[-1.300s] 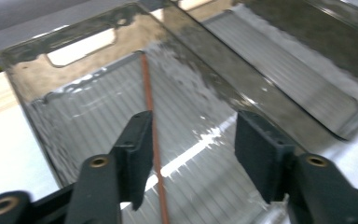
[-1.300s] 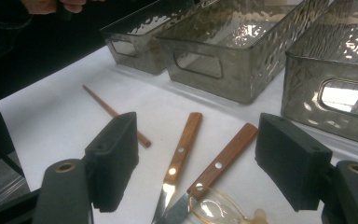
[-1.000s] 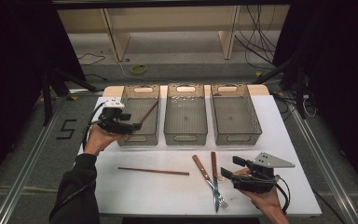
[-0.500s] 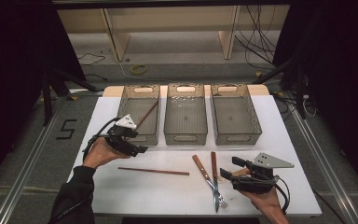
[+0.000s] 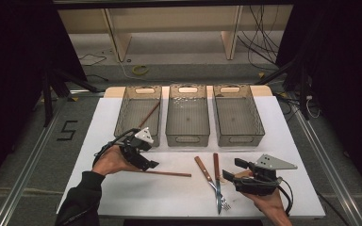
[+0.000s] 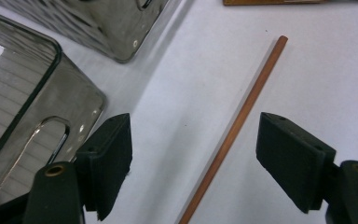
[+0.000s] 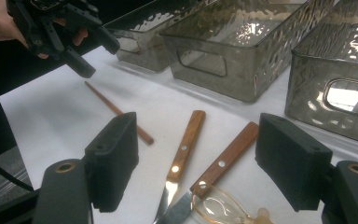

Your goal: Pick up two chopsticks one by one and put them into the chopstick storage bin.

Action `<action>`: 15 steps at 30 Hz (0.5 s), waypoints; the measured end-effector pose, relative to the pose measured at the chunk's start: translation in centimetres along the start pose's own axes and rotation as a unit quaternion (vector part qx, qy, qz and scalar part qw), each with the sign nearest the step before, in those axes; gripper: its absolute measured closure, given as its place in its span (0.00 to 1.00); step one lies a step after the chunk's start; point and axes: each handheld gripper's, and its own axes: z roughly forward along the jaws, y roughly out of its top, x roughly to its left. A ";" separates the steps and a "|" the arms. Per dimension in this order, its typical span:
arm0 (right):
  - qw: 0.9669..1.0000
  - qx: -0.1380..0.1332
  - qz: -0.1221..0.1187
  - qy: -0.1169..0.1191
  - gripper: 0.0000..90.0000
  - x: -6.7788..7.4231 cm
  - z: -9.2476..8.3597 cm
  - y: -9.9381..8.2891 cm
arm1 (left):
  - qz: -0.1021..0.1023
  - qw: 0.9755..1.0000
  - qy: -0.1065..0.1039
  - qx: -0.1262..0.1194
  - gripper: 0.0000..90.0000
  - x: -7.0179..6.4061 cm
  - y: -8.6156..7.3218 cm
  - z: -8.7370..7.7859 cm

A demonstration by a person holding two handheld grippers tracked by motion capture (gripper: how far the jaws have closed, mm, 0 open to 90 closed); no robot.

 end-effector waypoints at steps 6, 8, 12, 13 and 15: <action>1.000 0.000 0.000 0.001 0.34 0.1 0.0 0.0 | 0.011 1.000 -0.008 0.013 0.31 -0.4 0.1 0.3; 1.000 0.001 -0.001 0.001 0.34 0.1 0.0 0.0 | 0.013 1.000 -0.009 0.021 0.32 -0.6 0.1 0.5; 1.000 0.000 -0.001 0.001 0.34 0.1 0.0 0.0 | 0.014 0.999 -0.008 0.049 0.37 -0.8 0.1 1.1; 1.000 0.000 0.000 0.002 0.34 0.1 0.0 0.0 | 0.012 0.999 -0.008 0.051 0.38 -0.9 0.1 1.2; 1.000 -0.001 0.000 0.002 0.34 0.1 0.0 0.0 | 0.014 0.998 -0.011 0.061 0.41 -0.9 0.1 1.4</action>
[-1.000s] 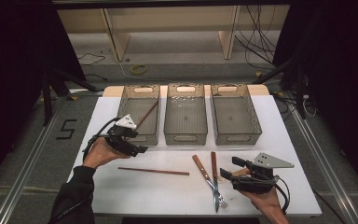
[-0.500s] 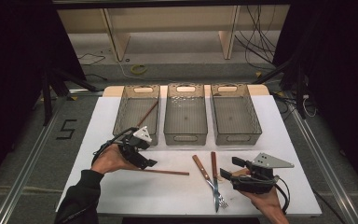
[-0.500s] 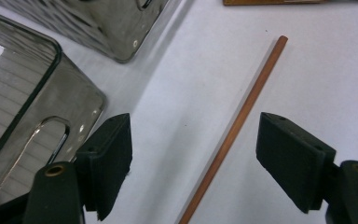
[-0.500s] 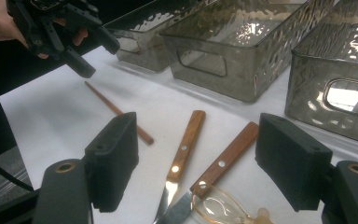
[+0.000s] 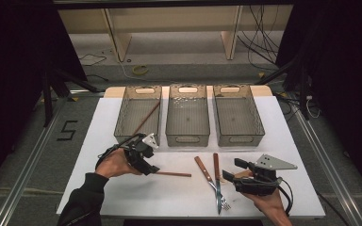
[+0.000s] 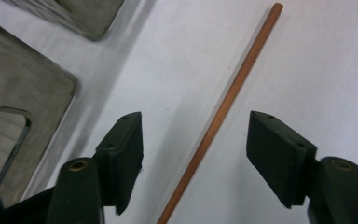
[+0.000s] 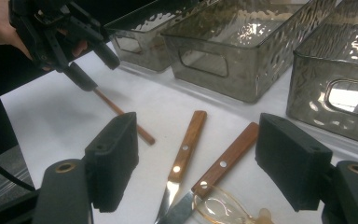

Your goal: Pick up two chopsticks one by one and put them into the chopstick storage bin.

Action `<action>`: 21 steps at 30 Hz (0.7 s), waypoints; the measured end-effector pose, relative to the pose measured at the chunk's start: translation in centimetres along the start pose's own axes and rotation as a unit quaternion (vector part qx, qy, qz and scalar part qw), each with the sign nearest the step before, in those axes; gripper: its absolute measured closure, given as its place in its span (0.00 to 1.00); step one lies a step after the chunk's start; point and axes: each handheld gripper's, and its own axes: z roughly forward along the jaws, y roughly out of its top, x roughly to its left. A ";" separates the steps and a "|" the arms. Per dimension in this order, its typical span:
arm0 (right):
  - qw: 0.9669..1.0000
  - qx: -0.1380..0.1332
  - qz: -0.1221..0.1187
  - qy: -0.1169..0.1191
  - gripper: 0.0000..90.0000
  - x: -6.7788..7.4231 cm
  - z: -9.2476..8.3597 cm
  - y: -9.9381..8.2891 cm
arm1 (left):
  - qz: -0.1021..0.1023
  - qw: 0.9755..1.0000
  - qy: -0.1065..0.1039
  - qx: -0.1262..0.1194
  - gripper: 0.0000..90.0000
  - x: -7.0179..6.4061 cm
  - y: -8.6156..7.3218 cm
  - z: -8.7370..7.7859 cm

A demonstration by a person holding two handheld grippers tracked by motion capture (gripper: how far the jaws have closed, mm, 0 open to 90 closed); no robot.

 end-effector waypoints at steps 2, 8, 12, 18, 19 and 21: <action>1.000 0.001 0.001 0.000 0.34 0.0 0.0 0.0 | -0.002 1.000 0.002 0.007 0.43 0.0 0.0 0.2; 1.000 0.001 -0.001 0.001 0.34 0.0 0.1 0.0 | -0.001 1.000 -0.011 0.017 0.51 -0.1 0.0 0.7; 1.000 0.002 0.000 0.001 0.34 0.0 0.1 0.0 | 0.007 0.999 -0.020 0.027 0.56 -0.1 -0.1 1.2; 1.000 0.003 -0.001 0.002 0.34 0.0 0.1 0.0 | 0.013 0.998 -0.029 0.047 0.63 -0.1 -0.2 2.1; 1.000 0.003 0.000 0.002 0.34 -0.1 0.1 0.0 | 0.016 0.998 -0.030 0.049 0.64 -0.1 -0.2 2.2; 1.000 0.003 0.001 0.002 0.34 -0.1 0.1 0.0 | 0.019 0.998 -0.034 0.048 0.66 -0.1 -0.3 2.3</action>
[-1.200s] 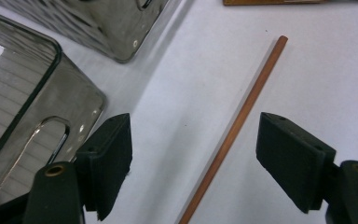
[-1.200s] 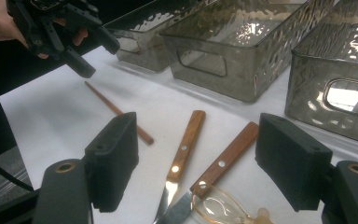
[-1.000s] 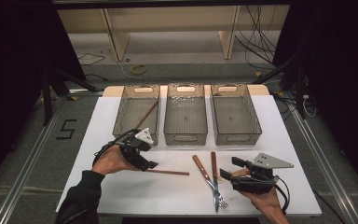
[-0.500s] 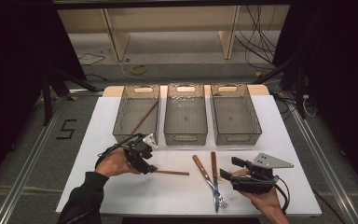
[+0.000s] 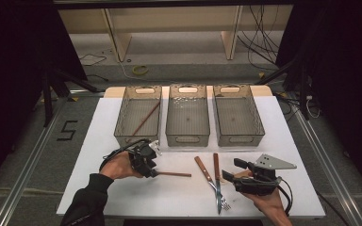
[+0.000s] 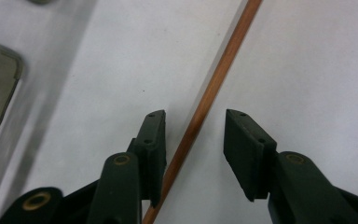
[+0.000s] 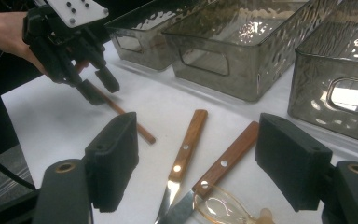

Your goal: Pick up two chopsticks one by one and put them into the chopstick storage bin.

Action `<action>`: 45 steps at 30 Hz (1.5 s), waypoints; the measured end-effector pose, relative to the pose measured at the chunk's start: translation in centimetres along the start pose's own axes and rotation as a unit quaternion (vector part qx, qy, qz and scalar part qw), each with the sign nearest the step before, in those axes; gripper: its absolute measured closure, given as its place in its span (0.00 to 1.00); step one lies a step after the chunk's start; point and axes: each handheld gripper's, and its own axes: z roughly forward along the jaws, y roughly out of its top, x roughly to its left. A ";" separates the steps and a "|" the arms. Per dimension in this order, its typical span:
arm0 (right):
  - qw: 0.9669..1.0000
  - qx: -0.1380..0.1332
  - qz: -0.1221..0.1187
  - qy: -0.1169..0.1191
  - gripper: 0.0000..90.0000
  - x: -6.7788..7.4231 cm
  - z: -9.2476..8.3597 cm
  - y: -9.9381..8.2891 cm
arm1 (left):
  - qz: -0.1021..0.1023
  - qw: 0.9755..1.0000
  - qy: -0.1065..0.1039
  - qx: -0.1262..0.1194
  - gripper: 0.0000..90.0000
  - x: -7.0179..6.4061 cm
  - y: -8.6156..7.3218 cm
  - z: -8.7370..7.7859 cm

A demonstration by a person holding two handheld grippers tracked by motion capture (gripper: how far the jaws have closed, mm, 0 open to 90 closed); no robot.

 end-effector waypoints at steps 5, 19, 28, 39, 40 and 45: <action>1.000 0.001 0.000 0.001 0.34 0.0 0.0 0.0 | 0.010 1.000 0.000 0.013 0.72 0.0 0.0 0.2; 1.000 0.002 -0.001 0.002 0.34 0.0 0.1 0.0 | 0.030 0.998 0.009 0.048 0.82 -0.4 0.2 0.9; 1.000 0.003 -0.001 0.001 0.34 0.0 0.1 0.0 | 0.047 0.998 0.008 0.051 0.90 -0.6 0.2 0.9; 1.000 0.004 -0.002 0.001 0.34 0.0 0.1 0.0 | 0.064 0.997 0.012 0.049 0.93 -0.7 0.2 0.8; 1.000 0.004 -0.001 0.001 0.34 0.0 0.1 0.0 | 0.063 0.997 0.011 0.049 0.93 -0.7 0.2 0.8; 1.000 0.003 -0.001 0.000 0.34 0.0 0.0 0.0 | 0.057 0.997 0.014 0.048 0.93 -0.4 0.0 0.5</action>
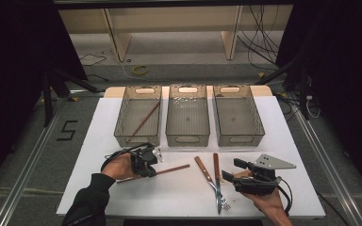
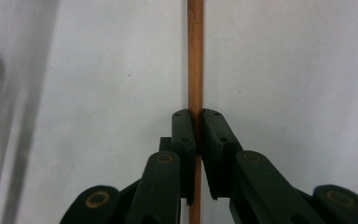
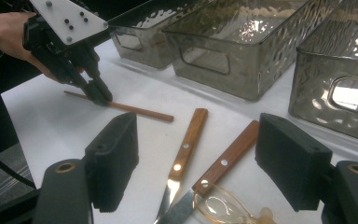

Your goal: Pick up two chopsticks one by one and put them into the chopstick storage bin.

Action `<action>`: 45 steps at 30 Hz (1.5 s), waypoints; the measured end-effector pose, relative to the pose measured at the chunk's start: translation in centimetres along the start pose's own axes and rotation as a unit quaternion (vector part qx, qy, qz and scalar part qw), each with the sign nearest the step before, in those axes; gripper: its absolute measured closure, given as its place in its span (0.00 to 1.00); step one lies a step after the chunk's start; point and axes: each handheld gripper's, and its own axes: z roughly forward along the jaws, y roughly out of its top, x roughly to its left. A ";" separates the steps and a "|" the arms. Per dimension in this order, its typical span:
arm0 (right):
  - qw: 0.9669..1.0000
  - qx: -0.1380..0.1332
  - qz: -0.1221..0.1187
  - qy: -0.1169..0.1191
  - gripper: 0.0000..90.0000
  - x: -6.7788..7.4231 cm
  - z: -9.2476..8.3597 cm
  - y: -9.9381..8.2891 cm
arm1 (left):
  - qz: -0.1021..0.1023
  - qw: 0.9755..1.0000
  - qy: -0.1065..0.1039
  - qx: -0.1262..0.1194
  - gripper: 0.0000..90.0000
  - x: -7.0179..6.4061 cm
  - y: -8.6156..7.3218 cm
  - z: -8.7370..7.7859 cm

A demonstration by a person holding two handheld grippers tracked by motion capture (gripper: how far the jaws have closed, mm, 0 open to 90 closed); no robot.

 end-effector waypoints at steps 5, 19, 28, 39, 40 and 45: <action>1.000 0.000 0.000 0.000 0.34 0.0 0.0 0.0 | -0.015 1.000 0.006 -0.018 0.93 0.2 -0.2 -1.1; 1.000 0.001 0.002 -0.001 0.34 0.0 0.1 0.0 | -0.084 0.991 0.033 -0.101 0.93 1.2 -1.3 -5.2; 1.000 0.000 0.003 -0.001 0.34 -0.1 0.1 0.0 | -0.118 0.982 0.044 -0.139 0.93 1.9 -1.7 -6.4; 1.000 -0.001 0.006 -0.002 0.34 -0.3 0.0 0.0 | -0.153 0.970 0.067 -0.176 0.93 3.0 -2.2 -8.2; 1.000 -0.001 0.007 -0.002 0.34 -0.3 0.0 0.0 | -0.153 0.970 0.069 -0.177 0.93 3.2 -2.2 -8.4; 1.000 -0.002 0.009 -0.004 0.34 -0.4 -0.1 0.0 | -0.166 0.963 0.080 -0.197 0.93 4.0 -2.4 -9.4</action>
